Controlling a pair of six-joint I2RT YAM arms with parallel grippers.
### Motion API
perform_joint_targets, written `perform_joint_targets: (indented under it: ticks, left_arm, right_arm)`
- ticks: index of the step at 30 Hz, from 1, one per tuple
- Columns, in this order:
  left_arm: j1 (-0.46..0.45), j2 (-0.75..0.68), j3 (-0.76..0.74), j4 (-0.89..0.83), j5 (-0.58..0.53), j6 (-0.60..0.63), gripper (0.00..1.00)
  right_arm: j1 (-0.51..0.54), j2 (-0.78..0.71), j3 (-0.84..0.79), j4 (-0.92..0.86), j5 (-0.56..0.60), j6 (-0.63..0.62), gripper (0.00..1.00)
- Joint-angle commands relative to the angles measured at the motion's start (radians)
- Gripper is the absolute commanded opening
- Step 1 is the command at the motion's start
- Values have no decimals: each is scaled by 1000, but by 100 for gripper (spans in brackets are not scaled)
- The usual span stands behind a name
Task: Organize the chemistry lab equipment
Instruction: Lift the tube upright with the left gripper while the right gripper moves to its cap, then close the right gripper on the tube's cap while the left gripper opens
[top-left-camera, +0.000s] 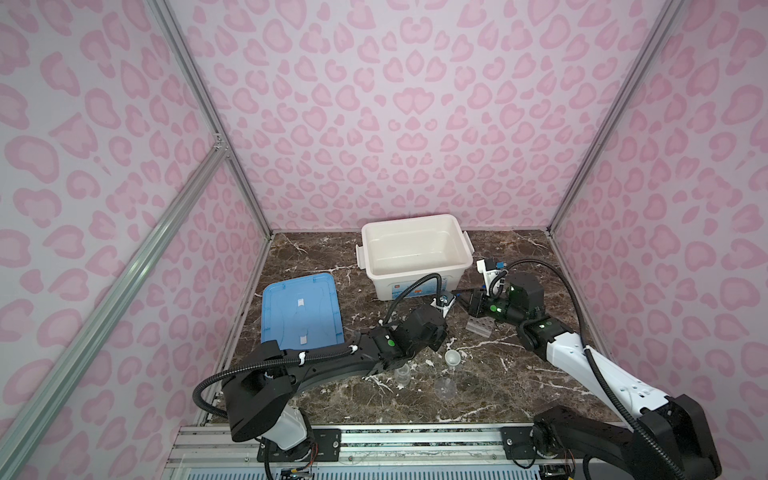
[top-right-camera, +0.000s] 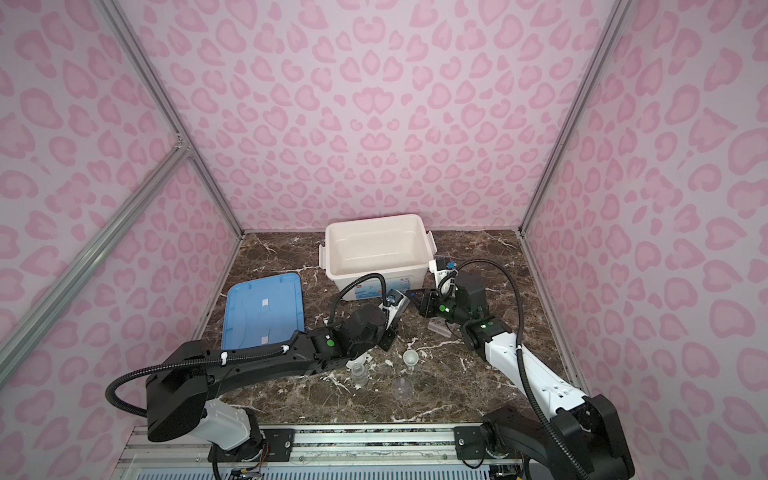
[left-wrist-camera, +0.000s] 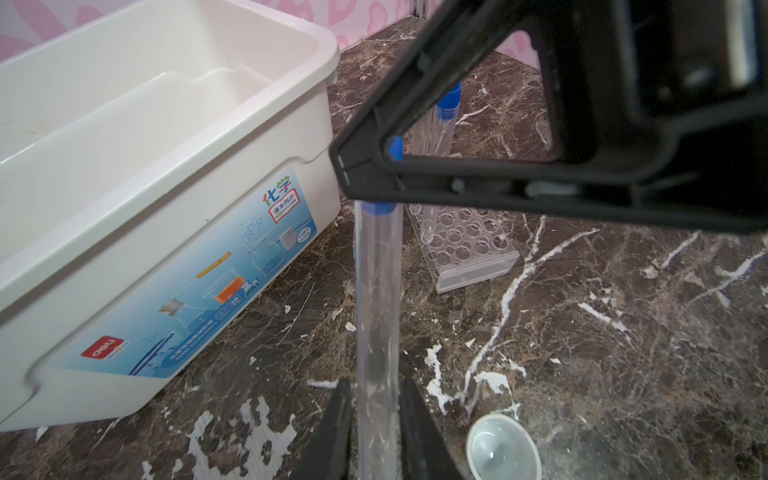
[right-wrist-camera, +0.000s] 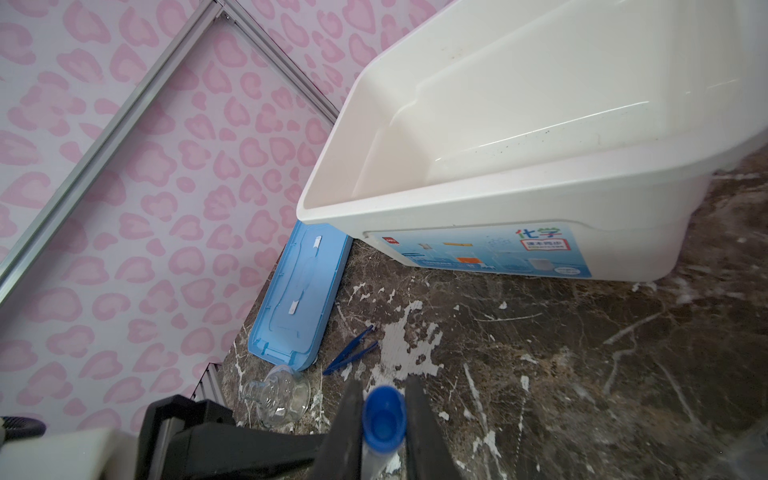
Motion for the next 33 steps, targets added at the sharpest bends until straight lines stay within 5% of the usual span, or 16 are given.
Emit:
perform_joint_targets:
  ticks: [1, 5, 12, 16, 21, 33]
  left_arm:
    - [0, 9, 13, 37, 6, -10, 26]
    - [0, 9, 15, 39, -4, -18, 34]
    - [0, -2, -6, 43, -52, -38, 77]
    - [1, -15, -34, 32, -113, -59, 89]
    - [10, -24, -59, -22, -208, -117, 97]
    - [21, -6, -66, -62, -209, -171, 98]
  right_arm:
    - [0, -9, -9, 21, 6, -5, 15]
    - [0, -15, -11, 19, 8, -3, 14]
    - [1, -49, -10, -18, 80, -39, 12]
    - [4, -95, -6, -75, 163, -99, 11]
    - [33, -167, 5, -174, 345, -177, 11]
    - [171, -238, -22, -194, 724, -310, 11]
